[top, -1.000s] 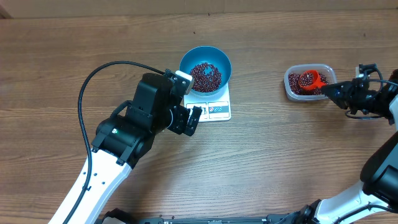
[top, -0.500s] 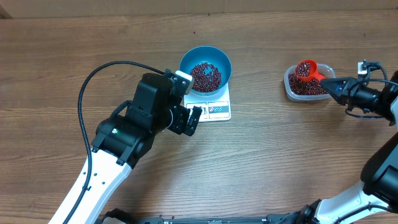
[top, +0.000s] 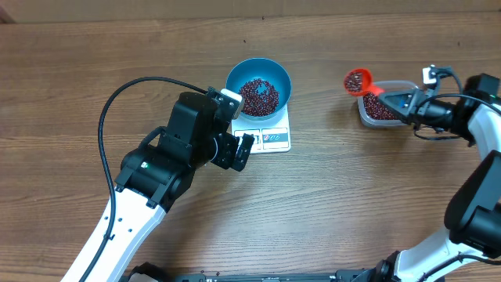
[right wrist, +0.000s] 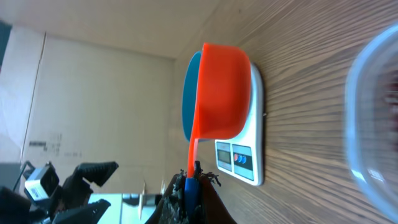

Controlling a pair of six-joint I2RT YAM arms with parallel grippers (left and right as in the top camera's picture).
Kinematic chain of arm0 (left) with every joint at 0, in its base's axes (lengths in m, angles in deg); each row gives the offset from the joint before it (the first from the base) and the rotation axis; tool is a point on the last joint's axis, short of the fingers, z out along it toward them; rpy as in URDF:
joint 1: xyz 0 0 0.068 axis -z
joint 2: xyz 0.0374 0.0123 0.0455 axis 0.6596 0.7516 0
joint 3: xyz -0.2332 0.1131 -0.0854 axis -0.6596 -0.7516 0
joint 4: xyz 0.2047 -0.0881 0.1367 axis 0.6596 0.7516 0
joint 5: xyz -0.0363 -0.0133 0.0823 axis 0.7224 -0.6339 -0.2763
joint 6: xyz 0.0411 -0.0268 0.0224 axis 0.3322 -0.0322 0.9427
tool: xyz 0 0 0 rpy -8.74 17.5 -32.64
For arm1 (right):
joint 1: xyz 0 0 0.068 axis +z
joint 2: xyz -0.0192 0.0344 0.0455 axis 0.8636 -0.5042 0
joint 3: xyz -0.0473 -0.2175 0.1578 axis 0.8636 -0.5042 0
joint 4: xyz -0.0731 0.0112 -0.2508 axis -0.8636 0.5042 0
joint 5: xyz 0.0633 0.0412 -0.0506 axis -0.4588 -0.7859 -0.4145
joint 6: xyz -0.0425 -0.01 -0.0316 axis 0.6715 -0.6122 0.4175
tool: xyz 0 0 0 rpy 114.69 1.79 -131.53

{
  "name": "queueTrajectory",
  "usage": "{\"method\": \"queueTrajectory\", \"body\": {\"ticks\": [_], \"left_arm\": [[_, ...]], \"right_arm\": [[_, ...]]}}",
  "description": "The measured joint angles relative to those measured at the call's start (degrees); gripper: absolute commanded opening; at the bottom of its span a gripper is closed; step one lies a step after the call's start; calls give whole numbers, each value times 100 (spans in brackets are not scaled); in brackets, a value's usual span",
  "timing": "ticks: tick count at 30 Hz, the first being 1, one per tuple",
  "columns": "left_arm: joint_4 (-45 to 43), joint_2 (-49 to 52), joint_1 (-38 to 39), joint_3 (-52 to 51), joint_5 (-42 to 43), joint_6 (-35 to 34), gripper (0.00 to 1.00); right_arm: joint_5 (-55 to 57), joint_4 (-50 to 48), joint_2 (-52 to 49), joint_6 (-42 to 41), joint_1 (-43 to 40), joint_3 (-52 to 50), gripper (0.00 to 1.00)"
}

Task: Scoop item into bowl and weigh 150g on scale
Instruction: 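Lift the filled scoop and carry it over the teal bowl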

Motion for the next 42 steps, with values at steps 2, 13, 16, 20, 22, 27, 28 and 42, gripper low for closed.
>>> {"method": "queueTrajectory", "body": {"ticks": [2,13,16,20,22,27,28,42], "left_arm": [[0,0,0,0,0,0,99],[0,0,0,0,0,0,100],[0,0,0,0,-2,0,100],[0,0,0,0,0,0,100],[0,0,0,0,0,0,100],[0,0,0,0,0,0,100],[0,0,0,0,0,0,99],[0,0,0,0,0,0,100]], "right_arm": [[-26,-37,0,0,155,0,4],[-72,-579,0,-286,1064,0,4],[-70,-927,0,-535,1311,0,4],[-35,-1488,0,-975,1663,0,4],[13,-1694,0,-1182,1808,0,4],[229,-2218,-2,-1504,2175,0,4],[295,-2291,-2,-1528,2238,0,4],[1668,-3327,-2,-1394,3143,0,4]]}}
